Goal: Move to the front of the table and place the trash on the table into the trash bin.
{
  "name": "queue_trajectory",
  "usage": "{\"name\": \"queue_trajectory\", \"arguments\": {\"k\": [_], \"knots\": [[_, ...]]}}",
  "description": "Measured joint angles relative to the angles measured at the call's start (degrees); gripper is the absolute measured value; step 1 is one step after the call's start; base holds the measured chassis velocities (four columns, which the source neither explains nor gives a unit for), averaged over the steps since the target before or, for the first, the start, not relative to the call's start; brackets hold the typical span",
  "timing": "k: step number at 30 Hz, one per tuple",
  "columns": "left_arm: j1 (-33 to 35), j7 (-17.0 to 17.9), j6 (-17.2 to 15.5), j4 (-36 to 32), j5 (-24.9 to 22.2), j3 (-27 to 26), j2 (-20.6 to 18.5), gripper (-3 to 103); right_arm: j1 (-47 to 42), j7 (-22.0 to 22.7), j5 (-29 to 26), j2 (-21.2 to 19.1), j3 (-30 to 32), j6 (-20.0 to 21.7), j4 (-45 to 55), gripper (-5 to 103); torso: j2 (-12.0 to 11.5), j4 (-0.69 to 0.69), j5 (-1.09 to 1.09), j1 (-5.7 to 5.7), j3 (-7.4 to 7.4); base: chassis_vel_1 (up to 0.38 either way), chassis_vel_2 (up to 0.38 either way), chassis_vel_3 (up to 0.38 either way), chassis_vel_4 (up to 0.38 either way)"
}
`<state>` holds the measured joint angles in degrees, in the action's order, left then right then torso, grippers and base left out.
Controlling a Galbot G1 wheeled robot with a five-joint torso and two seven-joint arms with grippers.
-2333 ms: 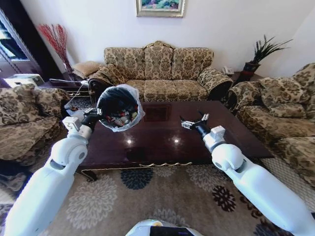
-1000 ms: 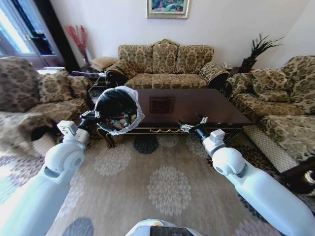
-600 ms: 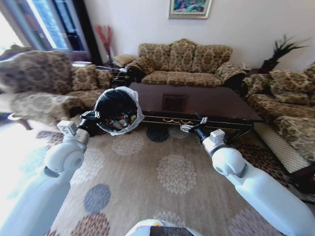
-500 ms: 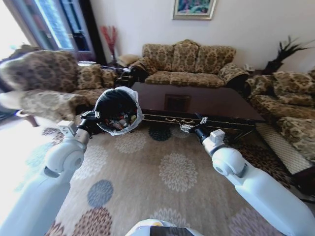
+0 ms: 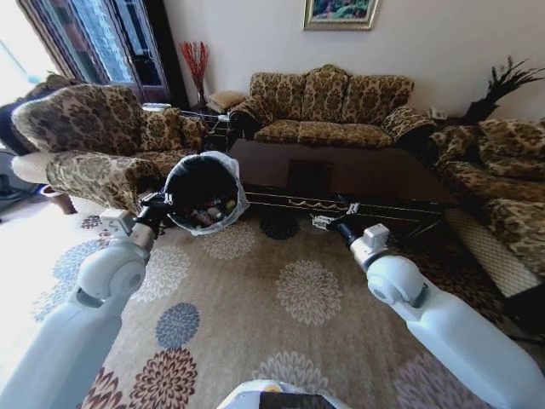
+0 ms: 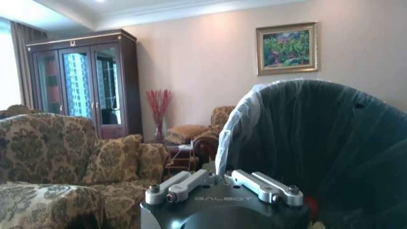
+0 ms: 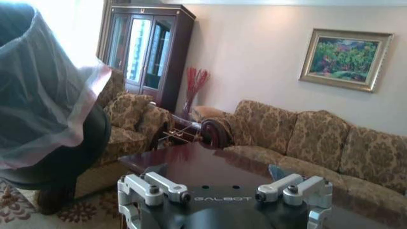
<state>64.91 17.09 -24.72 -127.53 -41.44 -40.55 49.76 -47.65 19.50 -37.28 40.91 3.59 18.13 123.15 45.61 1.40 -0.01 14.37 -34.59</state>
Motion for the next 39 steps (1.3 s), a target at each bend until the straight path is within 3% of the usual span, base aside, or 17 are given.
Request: {"name": "queue_trajectory", "arguments": {"k": [39], "knots": [[0.0, 0.0, 0.0, 0.0, 0.0, 0.0, 0.0, 2, 0.0, 0.0, 0.0, 0.0, 0.0, 0.0, 0.0, 100, 0.1, -0.03, -0.01, -0.01, -0.01, -0.008, 0.007, 0.008, -0.008]]}}
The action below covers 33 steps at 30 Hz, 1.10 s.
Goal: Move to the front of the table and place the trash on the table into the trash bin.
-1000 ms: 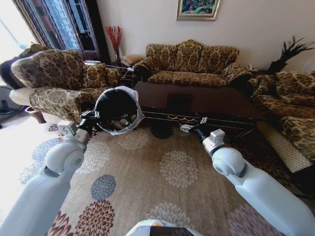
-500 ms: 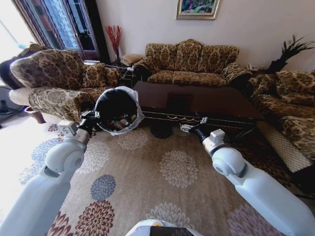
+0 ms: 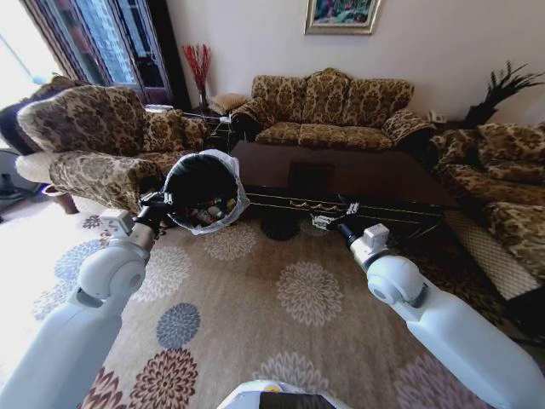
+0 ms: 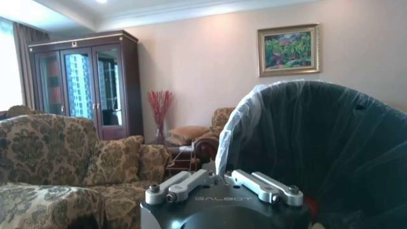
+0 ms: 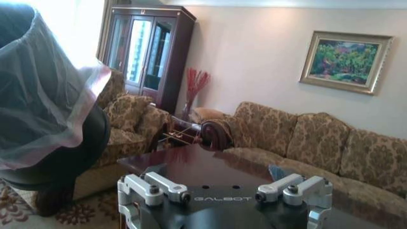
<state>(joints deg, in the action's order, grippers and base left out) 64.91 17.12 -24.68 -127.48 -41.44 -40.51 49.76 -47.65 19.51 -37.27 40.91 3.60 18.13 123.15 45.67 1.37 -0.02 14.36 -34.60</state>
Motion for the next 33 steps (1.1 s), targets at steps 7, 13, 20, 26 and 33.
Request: {"name": "queue_trajectory", "arguments": {"k": [7, 13, 20, 26, 33], "knots": [[0.0, 0.0, 0.0, 0.0, 0.0, 0.0, 0.0, 2, 0.0, 0.0, 0.0, 0.0, 0.0, 0.0, 0.0, 100, 0.0, -0.01, 0.0, 0.07, -0.04, -0.057, 0.082, 0.087, -0.057], [0.0, 0.0, 0.0, 0.0, 0.0, 0.0, 0.0, 2, 0.0, 0.0, 0.0, 0.0, 0.0, 0.0, 0.0, 100, 0.0, 0.01, 0.01, -0.03, 0.01, 0.0, 0.0, 0.0, 0.0], [0.0, 0.0, 0.0, 0.0, 0.0, 0.0, 0.0, 2, 0.0, 0.0, 0.0, 0.0, 0.0, 0.0, 0.0, 100, 0.0, 0.01, 0.02, -0.02, 0.01, -0.055, 0.073, 0.073, -0.051], [0.0, 0.0, 0.0, 0.0, 0.0, 0.0, 0.0, 2, 0.0, 0.0, 0.0, 0.0, 0.0, 0.0, 0.0, 100, 0.0, 0.02, 0.02, 0.03, -0.02, -0.22, 0.193, 0.193, -0.208], [0.0, 0.0, 0.0, 0.0, 0.0, 0.0, 0.0, 2, 0.0, 0.0, 0.0, 0.0, 0.0, 0.0, 0.0, 100, 0.0, 0.01, 0.01, 0.13, -0.06, -0.167, 0.108, 0.077, -0.168]]}}
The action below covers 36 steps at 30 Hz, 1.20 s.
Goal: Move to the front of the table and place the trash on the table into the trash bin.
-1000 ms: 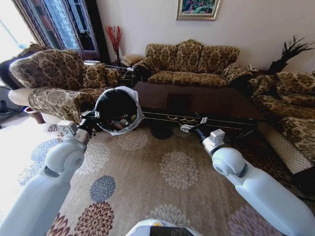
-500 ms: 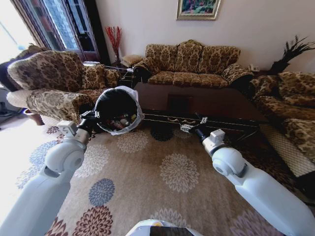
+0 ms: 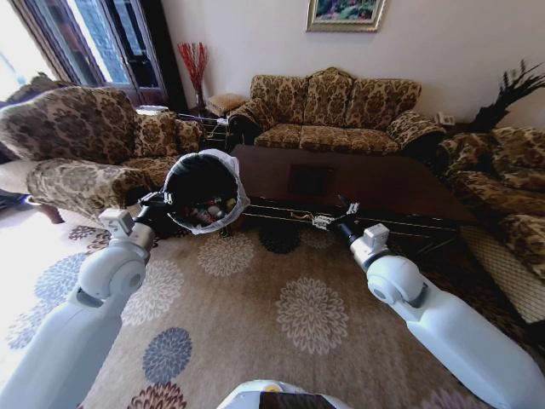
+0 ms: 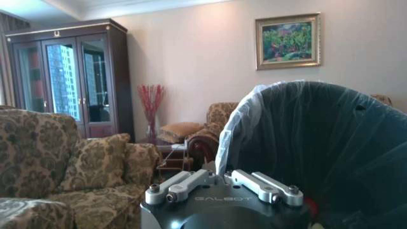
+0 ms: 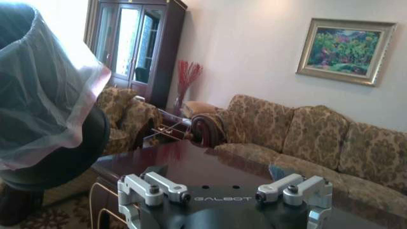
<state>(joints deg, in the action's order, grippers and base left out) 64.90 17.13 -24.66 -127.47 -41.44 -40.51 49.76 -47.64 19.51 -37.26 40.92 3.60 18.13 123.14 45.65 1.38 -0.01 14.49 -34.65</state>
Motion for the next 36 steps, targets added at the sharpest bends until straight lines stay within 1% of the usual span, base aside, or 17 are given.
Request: {"name": "queue_trajectory", "arguments": {"k": [7, 14, 30, 32, 34, 35, 36], "knots": [[0.0, 0.0, 0.0, 0.0, 0.0, 0.0, 0.0, 2, 0.0, 0.0, 0.0, 0.0, 0.0, 0.0, 0.0, 100, 0.0, -0.02, 0.01, -0.12, 0.06, -0.01, -0.04, -0.033, -0.007], [0.0, 0.0, 0.0, 0.0, 0.0, 0.0, 0.0, 2, 0.0, 0.0, 0.0, 0.0, 0.0, 0.0, 0.0, 100, 0.0, 0.03, 0.0, 0.0, 0.0, 0.006, -0.007, -0.012, 0.015], [0.0, 0.0, 0.0, 0.0, 0.0, 0.0, 0.0, 2, -0.1, 0.0, 0.0, 0.0, 0.1, 0.0, 0.0, 100, 0.0, 0.02, 0.0, -0.03, 0.01, 0.0, 0.0, 0.0, 0.0], [0.2, 0.0, 0.0, 0.0, 0.0, -0.1, 0.0, 2, -0.5, 0.0, -0.1, 0.0, 0.7, -0.2, 0.1, 100, 0.0, 0.02, 0.01, -0.03, 0.01, 0.0, 0.0, 0.0, 0.0], [2.4, -0.1, 1.3, -1.2, 0.3, -1.1, 1.0, 2, -4.3, 0.7, -1.1, 0.4, 5.7, -1.9, 1.2, 100, 0.0, -0.01, 0.01, -0.03, 0.02, 0.0, 0.0, 0.0, 0.0], [2.4, -0.1, 1.3, -1.2, 0.3, -1.1, 1.0, 2, -4.3, 0.7, -1.1, 0.4, 5.7, -1.9, 1.2, 100, 0.0, -0.01, 0.01, -0.03, 0.02, 0.0, 0.0, 0.0, 0.0], [4.8, -0.5, 2.8, -2.4, 0.5, -2.1, 2.1, 2, -6.1, 1.0, -1.5, 0.6, 7.6, -2.6, 1.6, 100, 0.0, -0.04, -0.01, -0.04, 0.02, 0.0, 0.0, 0.0, 0.0]]}}
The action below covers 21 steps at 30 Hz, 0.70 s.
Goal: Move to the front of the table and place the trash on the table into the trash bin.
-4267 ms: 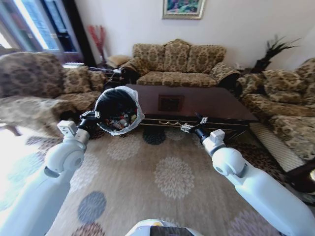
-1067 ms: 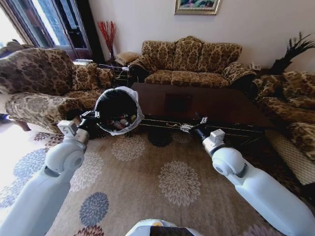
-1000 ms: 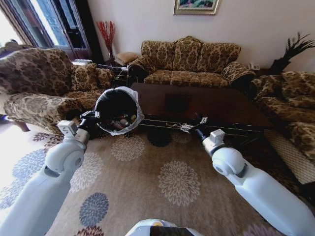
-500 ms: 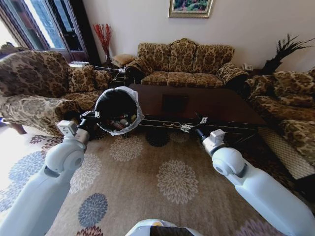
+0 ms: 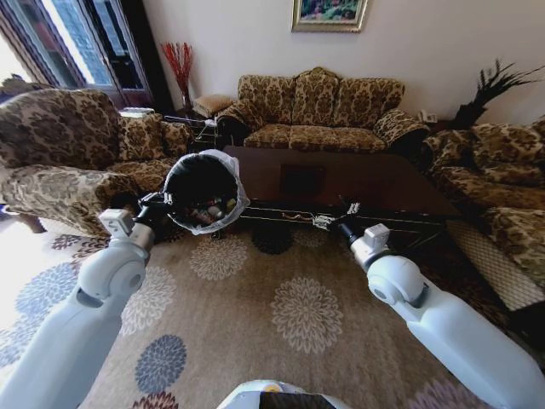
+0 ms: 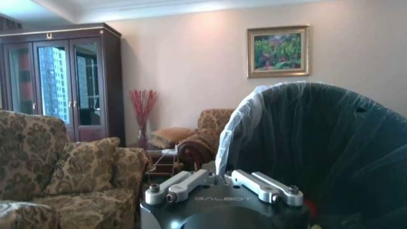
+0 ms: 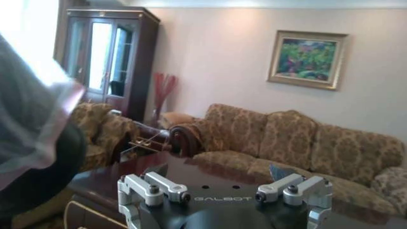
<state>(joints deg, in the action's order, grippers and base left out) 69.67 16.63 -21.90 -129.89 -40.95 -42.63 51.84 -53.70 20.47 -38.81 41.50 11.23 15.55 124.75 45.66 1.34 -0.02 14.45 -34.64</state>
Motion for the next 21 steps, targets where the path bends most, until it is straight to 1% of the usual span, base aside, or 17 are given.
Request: {"name": "queue_trajectory", "arguments": {"k": [1, 3, 4, 5, 6, 8, 9, 10, 11, 12, 13, 14, 15, 16, 17, 18, 21], "knots": [[2.7, -0.6, 1.7, -1.5, 0.2, -1.1, 1.2, 2, -1.0, 0.1, -0.8, -0.1, 1.5, -0.4, 0.4, 100, 0.0, 0.03, 0.03, 0.0, 0.0, 0.0, 0.0, 0.0, 0.0], [7.7, -1.3, 5.0, -4.3, 0.9, -3.5, 3.5, 2, -2.2, 0.3, -1.8, -0.5, 3.6, -1.0, 1.0, 100, 0.0, 0.05, 0.01, -0.01, 0.01, 0.0, 0.0, 0.0, 0.0], [7.7, -1.3, 5.0, -4.3, 0.9, -3.5, 3.5, 2, -2.2, 0.3, -1.8, -0.5, 3.6, -1.0, 1.0, 100, 0.0, 0.05, 0.01, -0.01, 0.01, 0.0, 0.0, 0.0, 0.0], [9.7, -2.0, 6.2, -5.4, 1.3, -4.5, 4.3, 2, -2.7, 0.3, -1.9, -0.5, 3.9, -1.2, 1.1, 100, 0.0, 0.08, 0.01, -0.02, 0.02, 0.0, 0.0, 0.0, 0.0], [10.9, -2.9, 6.8, -5.9, 2.1, -5.3, 4.6, 2, -3.0, 0.3, -1.9, -0.5, 4.0, -1.3, 1.2, 100, 0.0, 0.08, 0.04, -0.02, 0.02, 0.0, 0.0, 0.0, 0.0], [11.6, -3.2, 6.8, -6.2, 2.8, -6.0, 4.8, 2, -3.3, 0.3, -1.9, -0.5, 4.0, -1.3, 1.4, 100, 0.0, 0.07, 0.04, -0.02, 0.02, 0.0, 0.0, 0.0, 0.0], [12.1, -3.2, 6.2, -6.2, 3.6, -6.5, 4.9, 2, -3.5, 0.3, -1.9, -0.4, 4.0, -1.3, 1.5, 100, 0.0, 0.06, 0.02, -0.02, 0.02, 0.0, 0.0, 0.0, 0.0], [12.6, -2.9, 4.5, -6.1, 4.5, -7.0, 4.9, 2, -3.8, 0.2, -1.9, -0.3, 3.9, -1.3, 1.7, 100, 0.0, 0.06, 0.02, -0.02, 0.02, 0.0, 0.0, 0.0, 0.0], [12.8, -2.9, 3.9, -6.0, 4.8, -7.0, 4.9, 2, -4.0, 0.2, -1.8, -0.2, 3.8, -1.3, 1.8, 100, 0.0, 0.06, 0.03, -0.02, 0.02, 0.0, 0.0, 0.0, 0.0], [13.2, -2.5, 1.9, -4.6, 5.6, -7.1, 4.6, 2, -4.5, 0.1, -1.4, 0.0, 3.8, -1.3, 2.0, 100, 0.0, 0.06, 0.01, -0.01, 0.0, 0.0, 0.0, 0.0, 0.0], [13.2, -2.5, 1.9, -4.6, 5.6, -7.1, 4.6, 2, -4.5, 0.1, -1.4, 0.0, 3.8, -1.3, 2.0, 100, 0.0, 0.06, 0.01, -0.01, 0.0, 0.0, 0.0, 0.0, 0.0], [13.3, -2.4, 1.3, -3.6, 5.9, -7.1, 4.3, 2, -4.9, 0.0, -1.2, 0.1, 3.9, -1.3, 2.2, 100, 0.0, 0.06, 0.0, -0.01, 0.0, 0.0, 0.0, 0.0, 0.0], [13.3, -2.1, -0.2, -1.4, 6.4, -6.9, 3.6, 2, -5.8, -0.2, -0.9, 0.3, 4.3, -1.3, 2.6, 100, 0.0, 0.06, 0.02, -0.01, 0.0, 0.0, 0.0, 0.0, 0.0], [13.0, -2.1, -0.9, 0.2, 6.4, -6.4, 3.1, 2, -6.5, -0.4, -0.6, 0.5, 4.8, -1.3, 2.8, 100, 0.0, 0.07, 0.02, -0.01, 0.01, 0.0, 0.0, 0.0, 0.0], [12.6, -2.1, -1.2, 2.1, 6.4, -5.7, 2.6, 2, -7.2, -0.6, -0.2, 0.7, 5.3, -1.3, 3.0, 100, 0.0, 0.07, 0.0, -0.01, 0.01, 0.0, 0.0, 0.0, 0.0], [12.6, -2.1, -1.2, 2.1, 6.4, -5.7, 2.6, 2, -7.2, -0.6, -0.2, 0.7, 5.3, -1.3, 3.0, 100, 0.0, 0.07, 0.0, -0.01, 0.01, 0.0, 0.0, 0.0, 0.0], [10.3, -2.4, -1.8, 9.8, 6.4, -2.3, 1.9, 2, -9.9, -1.2, 0.9, 1.3, 7.0, -1.5, 3.6, 100, 0.0, 0.04, 0.02, -0.01, 0.0, 0.0, 0.0, 0.0, 0.0]]}}
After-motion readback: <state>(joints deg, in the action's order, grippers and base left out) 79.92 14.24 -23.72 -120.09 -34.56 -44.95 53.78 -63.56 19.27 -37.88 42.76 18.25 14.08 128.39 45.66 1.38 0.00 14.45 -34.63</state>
